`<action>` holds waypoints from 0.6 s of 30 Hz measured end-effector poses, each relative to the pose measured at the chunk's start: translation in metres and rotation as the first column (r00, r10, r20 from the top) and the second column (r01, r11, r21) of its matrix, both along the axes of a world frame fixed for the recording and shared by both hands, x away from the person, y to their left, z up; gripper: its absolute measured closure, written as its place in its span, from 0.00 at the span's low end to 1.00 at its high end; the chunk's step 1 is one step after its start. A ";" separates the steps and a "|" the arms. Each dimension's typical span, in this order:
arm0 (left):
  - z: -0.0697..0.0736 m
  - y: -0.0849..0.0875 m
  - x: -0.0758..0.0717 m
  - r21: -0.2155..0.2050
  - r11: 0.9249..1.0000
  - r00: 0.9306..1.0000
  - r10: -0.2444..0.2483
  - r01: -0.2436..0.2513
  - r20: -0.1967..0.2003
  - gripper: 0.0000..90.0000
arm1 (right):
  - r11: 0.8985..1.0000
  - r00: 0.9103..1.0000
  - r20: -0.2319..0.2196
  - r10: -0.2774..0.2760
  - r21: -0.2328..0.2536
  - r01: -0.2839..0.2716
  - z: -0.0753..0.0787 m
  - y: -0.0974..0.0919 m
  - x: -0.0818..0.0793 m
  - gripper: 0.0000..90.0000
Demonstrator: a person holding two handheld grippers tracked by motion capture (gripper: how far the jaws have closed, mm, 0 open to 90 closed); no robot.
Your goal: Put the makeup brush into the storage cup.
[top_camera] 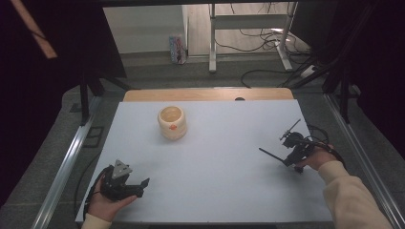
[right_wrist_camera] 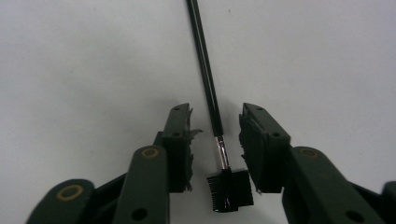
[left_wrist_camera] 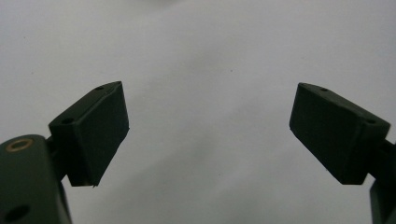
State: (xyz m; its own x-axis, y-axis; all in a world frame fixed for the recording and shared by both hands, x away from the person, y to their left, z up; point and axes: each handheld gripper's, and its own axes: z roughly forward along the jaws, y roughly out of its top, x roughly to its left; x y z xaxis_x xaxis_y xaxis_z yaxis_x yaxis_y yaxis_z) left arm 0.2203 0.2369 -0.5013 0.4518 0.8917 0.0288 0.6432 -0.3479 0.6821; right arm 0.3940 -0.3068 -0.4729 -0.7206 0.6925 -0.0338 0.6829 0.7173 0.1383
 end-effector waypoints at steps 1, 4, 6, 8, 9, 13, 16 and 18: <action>0.000 0.000 0.000 0.001 1.000 1.000 0.000 0.000 0.000 0.14 | 1.000 1.000 -0.005 0.002 -0.004 -0.002 -0.001 0.000 0.000 0.75; 0.000 0.000 0.000 0.000 1.000 1.000 0.001 -0.001 0.000 0.14 | 1.000 1.000 -0.010 0.009 -0.015 -0.009 -0.003 0.000 0.001 0.78; 0.000 0.000 0.000 0.000 1.000 1.000 0.001 -0.001 0.000 0.14 | 1.000 1.000 -0.015 0.016 -0.020 -0.017 -0.005 0.000 0.001 0.80; 0.000 0.000 0.000 -0.001 1.000 1.000 0.001 -0.001 0.000 0.14 | 0.999 0.999 -0.021 0.030 -0.031 -0.030 -0.006 0.001 0.001 0.83; 0.000 0.000 0.000 0.000 1.000 1.000 0.001 -0.001 0.000 0.14 | 0.999 0.999 -0.023 0.035 -0.036 -0.036 -0.007 0.001 0.000 0.84; 0.000 0.001 0.000 0.002 1.000 1.000 0.002 -0.002 -0.002 0.14 | 0.996 0.997 -0.034 0.064 -0.053 -0.066 -0.009 0.003 0.000 0.89; 0.000 0.001 0.000 0.001 1.000 1.000 0.003 -0.003 -0.001 0.14 | 0.994 0.995 -0.039 0.090 -0.056 -0.092 -0.010 0.005 0.000 0.93; 0.000 0.001 0.000 0.002 1.000 1.000 0.003 -0.003 -0.001 0.14 | 0.994 0.994 -0.046 0.098 -0.050 -0.100 -0.011 0.005 0.000 0.94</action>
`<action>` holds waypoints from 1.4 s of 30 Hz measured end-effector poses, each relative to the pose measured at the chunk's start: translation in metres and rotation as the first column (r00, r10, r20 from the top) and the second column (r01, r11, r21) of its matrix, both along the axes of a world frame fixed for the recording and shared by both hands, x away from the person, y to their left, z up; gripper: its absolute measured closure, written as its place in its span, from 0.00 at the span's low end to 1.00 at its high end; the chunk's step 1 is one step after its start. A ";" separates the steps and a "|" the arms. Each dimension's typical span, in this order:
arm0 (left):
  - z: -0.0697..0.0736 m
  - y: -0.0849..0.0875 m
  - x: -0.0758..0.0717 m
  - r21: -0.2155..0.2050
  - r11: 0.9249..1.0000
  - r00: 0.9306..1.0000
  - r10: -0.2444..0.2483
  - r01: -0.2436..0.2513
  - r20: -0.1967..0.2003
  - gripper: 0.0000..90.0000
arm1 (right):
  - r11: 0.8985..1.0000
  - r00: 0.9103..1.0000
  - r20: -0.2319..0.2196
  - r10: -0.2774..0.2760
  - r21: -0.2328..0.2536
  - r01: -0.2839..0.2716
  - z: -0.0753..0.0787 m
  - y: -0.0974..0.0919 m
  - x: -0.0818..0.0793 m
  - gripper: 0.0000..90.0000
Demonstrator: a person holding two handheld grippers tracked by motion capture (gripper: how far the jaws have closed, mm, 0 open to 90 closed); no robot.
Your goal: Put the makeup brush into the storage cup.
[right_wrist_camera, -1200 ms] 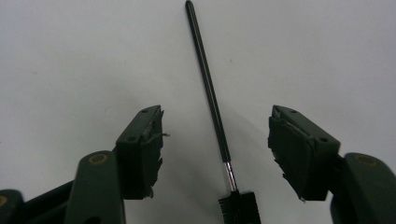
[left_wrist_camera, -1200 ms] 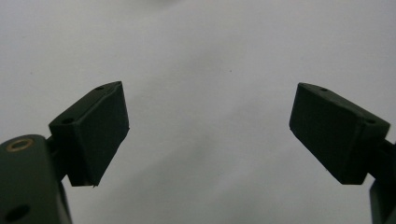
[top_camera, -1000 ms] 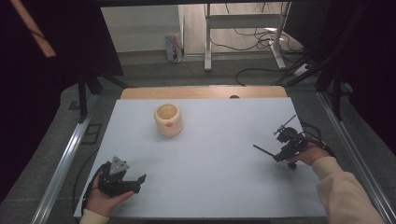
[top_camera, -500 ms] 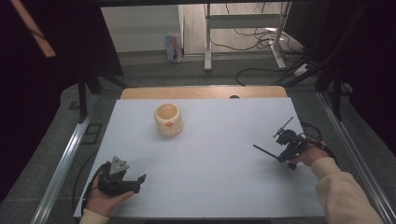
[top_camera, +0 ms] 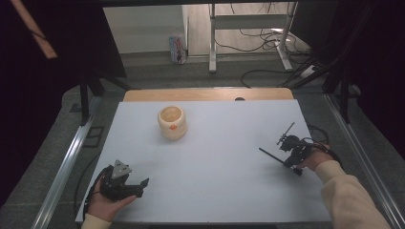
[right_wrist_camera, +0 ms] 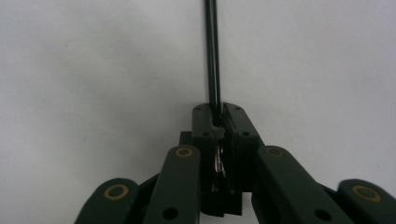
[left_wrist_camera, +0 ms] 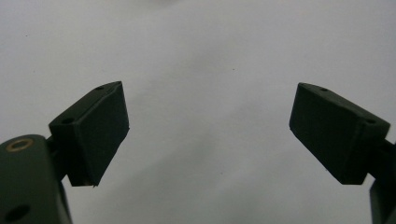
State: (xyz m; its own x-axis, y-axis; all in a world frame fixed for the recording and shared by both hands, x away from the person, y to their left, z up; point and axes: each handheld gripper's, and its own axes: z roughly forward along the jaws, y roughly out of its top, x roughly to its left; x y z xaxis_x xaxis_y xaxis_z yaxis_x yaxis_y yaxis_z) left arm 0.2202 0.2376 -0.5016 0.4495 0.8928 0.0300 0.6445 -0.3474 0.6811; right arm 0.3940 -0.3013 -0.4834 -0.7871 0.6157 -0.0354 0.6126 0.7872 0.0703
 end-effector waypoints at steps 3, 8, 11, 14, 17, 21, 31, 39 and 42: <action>0.000 0.000 0.000 0.001 1.000 1.000 0.000 0.000 -0.001 0.14 | 1.000 1.000 0.000 0.012 -0.010 -0.012 0.000 0.001 0.000 0.94; 0.000 0.001 0.000 -0.003 1.000 1.000 0.003 -0.003 0.000 0.14 | 1.000 1.000 0.001 0.016 -0.015 -0.016 0.001 0.001 -0.001 0.95; 0.000 0.001 0.000 0.001 1.000 1.000 0.001 -0.001 -0.002 0.15 | 1.000 0.999 0.030 0.012 -0.014 -0.012 0.001 0.000 -0.001 0.95; 0.000 0.001 0.000 0.003 1.000 1.000 0.001 -0.001 -0.003 0.15 | 1.000 0.999 0.034 0.005 0.003 -0.005 0.006 -0.002 0.000 0.95; 0.000 0.000 0.000 0.004 1.000 1.000 0.000 0.000 -0.004 0.15 | 1.000 0.999 0.037 0.003 0.010 -0.003 0.011 -0.003 0.000 0.95; 0.000 0.000 0.000 0.005 1.000 1.000 -0.001 0.001 -0.003 0.15 | 1.000 0.999 0.052 0.007 0.030 -0.008 0.021 -0.003 -0.001 0.95; -0.001 0.000 0.001 0.010 1.000 1.000 -0.005 0.005 -0.007 0.15 | 0.996 0.998 0.061 0.022 0.089 -0.027 0.035 0.003 -0.005 0.95; -0.001 -0.001 0.000 0.011 1.000 1.000 -0.004 0.005 -0.008 0.15 | 0.989 0.997 0.058 0.043 0.136 -0.051 0.044 0.015 -0.008 0.95; -0.001 -0.001 0.000 0.011 1.000 1.000 -0.005 0.005 -0.008 0.15 | 0.989 0.997 0.058 0.049 0.138 -0.057 0.045 0.017 -0.009 0.95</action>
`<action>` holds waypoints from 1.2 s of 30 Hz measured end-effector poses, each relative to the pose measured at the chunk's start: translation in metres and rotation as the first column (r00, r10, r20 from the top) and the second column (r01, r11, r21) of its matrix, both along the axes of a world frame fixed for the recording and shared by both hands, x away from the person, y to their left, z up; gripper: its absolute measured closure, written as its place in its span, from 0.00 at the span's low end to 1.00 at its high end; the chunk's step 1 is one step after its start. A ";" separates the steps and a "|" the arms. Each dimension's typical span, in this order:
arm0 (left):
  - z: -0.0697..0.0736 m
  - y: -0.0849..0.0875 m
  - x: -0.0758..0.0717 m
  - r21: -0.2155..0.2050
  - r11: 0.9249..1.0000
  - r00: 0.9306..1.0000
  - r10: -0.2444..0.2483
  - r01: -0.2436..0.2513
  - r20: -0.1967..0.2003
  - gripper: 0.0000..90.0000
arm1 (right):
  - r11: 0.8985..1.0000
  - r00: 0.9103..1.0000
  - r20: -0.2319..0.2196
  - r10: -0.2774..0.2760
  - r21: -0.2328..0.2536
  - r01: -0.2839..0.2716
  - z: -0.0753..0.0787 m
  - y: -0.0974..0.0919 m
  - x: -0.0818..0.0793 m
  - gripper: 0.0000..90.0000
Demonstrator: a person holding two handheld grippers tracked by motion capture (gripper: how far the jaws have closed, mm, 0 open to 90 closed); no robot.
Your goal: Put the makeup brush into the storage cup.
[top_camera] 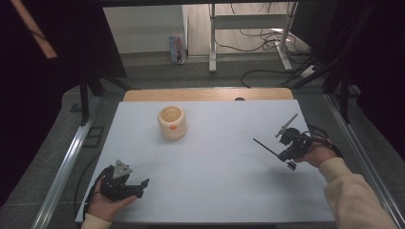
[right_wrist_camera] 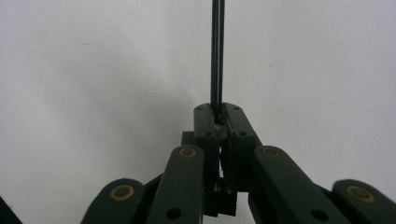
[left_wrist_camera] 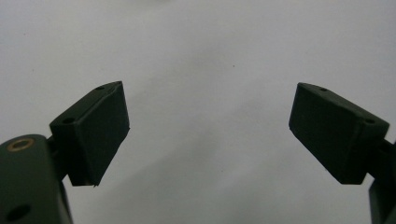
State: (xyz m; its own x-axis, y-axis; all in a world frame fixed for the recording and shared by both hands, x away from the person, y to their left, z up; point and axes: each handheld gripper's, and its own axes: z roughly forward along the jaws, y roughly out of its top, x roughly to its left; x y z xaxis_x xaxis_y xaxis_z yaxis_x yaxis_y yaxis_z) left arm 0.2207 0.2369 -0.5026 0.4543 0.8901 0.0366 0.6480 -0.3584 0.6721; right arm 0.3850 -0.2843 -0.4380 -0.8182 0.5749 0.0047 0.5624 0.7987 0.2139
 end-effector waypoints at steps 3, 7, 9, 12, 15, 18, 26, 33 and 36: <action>0.000 0.000 0.000 0.001 1.000 1.000 0.000 0.000 0.000 0.15 | 1.000 1.000 0.004 0.006 0.008 -0.006 0.003 0.003 -0.001 0.95; 0.000 0.000 0.000 0.002 1.000 1.000 -0.002 0.002 0.000 0.15 | 1.000 1.000 0.012 0.016 0.018 -0.017 0.006 0.007 -0.002 0.95; 0.000 0.000 0.000 0.002 1.000 1.000 -0.002 0.002 0.000 0.15 | 1.000 1.000 0.017 0.027 0.016 -0.027 0.008 0.011 -0.003 0.95; 0.000 0.000 0.000 0.006 1.000 1.000 -0.005 0.005 -0.001 0.15 | 1.000 1.000 0.014 0.028 0.011 -0.028 0.009 0.013 -0.004 0.95; 0.000 0.000 0.000 0.008 1.000 1.000 -0.005 0.005 -0.001 0.15 | 0.999 0.999 0.019 0.040 0.018 -0.040 0.010 0.017 -0.005 0.95; 0.000 0.000 0.000 0.008 1.000 1.000 -0.005 0.005 -0.001 0.15 | 0.999 0.999 0.019 0.048 0.016 -0.048 0.012 0.018 -0.005 0.95; 0.000 0.000 0.000 0.010 1.000 1.000 -0.006 0.006 0.001 0.15 | 0.997 0.997 0.028 0.077 0.016 -0.077 0.016 0.027 -0.007 0.95; 0.001 -0.001 0.000 0.010 1.000 1.000 -0.006 0.006 0.008 0.16 | 0.994 0.994 0.030 0.105 0.012 -0.106 0.017 0.034 -0.009 0.95; 0.001 -0.001 0.000 0.009 1.000 1.000 -0.006 0.006 0.008 0.16 | 0.994 0.993 0.031 0.113 0.009 -0.113 0.017 0.038 -0.009 0.95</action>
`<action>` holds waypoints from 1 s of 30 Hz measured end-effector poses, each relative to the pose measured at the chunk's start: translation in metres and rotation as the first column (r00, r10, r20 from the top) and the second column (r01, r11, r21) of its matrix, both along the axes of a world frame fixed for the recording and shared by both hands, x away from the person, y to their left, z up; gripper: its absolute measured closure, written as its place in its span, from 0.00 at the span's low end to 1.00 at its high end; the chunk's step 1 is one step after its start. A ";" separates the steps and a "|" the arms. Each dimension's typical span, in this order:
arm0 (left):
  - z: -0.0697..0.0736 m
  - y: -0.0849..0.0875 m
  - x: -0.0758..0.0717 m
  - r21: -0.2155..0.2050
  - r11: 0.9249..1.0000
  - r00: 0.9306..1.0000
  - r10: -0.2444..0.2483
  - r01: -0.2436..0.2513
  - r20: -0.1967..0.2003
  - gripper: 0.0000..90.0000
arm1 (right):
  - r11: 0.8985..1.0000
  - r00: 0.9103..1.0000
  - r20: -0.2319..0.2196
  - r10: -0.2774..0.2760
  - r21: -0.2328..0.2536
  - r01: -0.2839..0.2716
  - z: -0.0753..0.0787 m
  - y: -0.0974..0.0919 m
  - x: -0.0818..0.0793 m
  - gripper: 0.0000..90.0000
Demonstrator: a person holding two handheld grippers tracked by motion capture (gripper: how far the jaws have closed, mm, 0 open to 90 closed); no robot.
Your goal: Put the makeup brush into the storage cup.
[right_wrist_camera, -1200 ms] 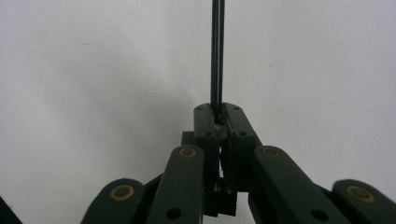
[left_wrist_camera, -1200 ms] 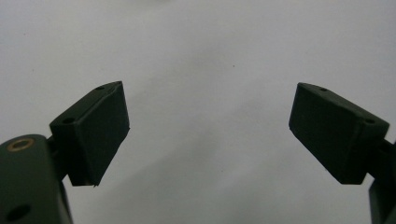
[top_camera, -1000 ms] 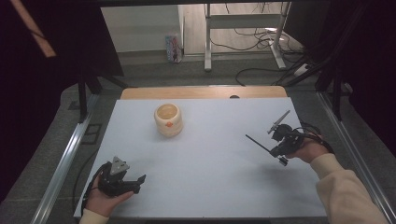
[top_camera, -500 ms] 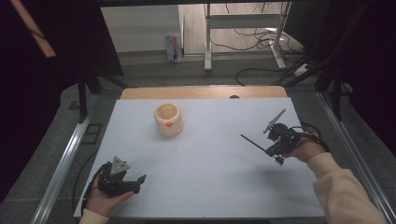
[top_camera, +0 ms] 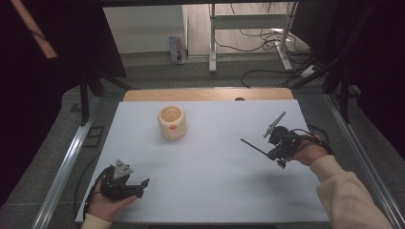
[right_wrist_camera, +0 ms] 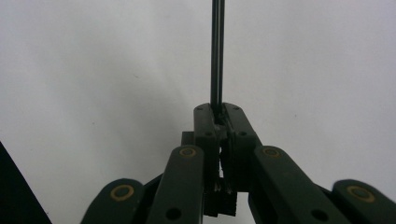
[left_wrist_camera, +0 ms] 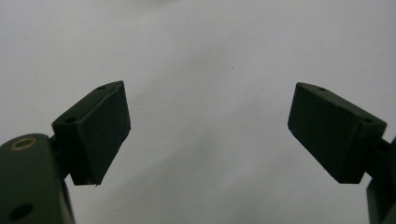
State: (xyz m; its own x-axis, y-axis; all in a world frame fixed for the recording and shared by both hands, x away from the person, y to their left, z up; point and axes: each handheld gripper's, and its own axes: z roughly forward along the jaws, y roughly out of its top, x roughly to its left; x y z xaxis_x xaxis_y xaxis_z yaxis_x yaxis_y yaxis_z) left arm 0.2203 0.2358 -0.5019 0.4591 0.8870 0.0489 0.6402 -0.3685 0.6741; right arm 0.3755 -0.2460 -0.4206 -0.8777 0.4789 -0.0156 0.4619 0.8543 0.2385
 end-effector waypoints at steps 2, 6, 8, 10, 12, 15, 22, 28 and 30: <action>0.000 0.000 0.000 0.000 1.000 1.000 0.000 0.000 0.000 0.16 | 1.000 1.000 -0.002 0.006 -0.001 -0.006 0.000 0.002 0.000 0.95; 0.000 0.000 0.000 0.005 1.000 1.000 -0.001 0.001 0.002 0.16 | 1.000 1.000 -0.001 0.018 -0.001 -0.018 0.001 0.007 0.001 0.95; 0.000 0.000 0.000 0.005 1.000 1.000 -0.002 0.002 0.003 0.16 | 1.000 1.000 0.000 0.027 -0.003 -0.027 0.001 0.009 0.000 0.95; 0.000 0.000 0.000 0.004 1.000 1.000 -0.001 0.001 0.004 0.16 | 0.999 0.999 -0.002 0.035 -0.006 -0.035 0.001 0.012 0.000 0.95; 0.000 0.000 0.000 0.004 1.000 1.000 -0.001 0.001 0.004 0.16 | 0.999 0.999 -0.001 0.047 -0.011 -0.047 0.001 0.015 -0.001 0.95; 0.000 0.000 0.000 0.005 1.000 1.000 -0.002 0.002 0.004 0.16 | 0.998 0.999 0.002 0.054 -0.010 -0.054 0.001 0.018 -0.001 0.95; 0.000 0.000 0.000 0.008 1.000 1.000 -0.003 0.003 0.002 0.16 | 0.997 0.997 0.003 0.078 -0.009 -0.078 -0.001 0.025 -0.002 0.95; 0.000 0.000 0.000 0.009 1.000 1.000 -0.002 0.002 0.002 0.16 | 0.996 0.996 0.002 0.087 -0.008 -0.087 -0.003 0.030 -0.002 0.95; 0.000 0.000 0.000 0.009 1.000 1.000 -0.002 0.002 0.002 0.16 | 0.996 0.996 -0.001 0.089 -0.011 -0.089 -0.003 0.032 -0.002 0.95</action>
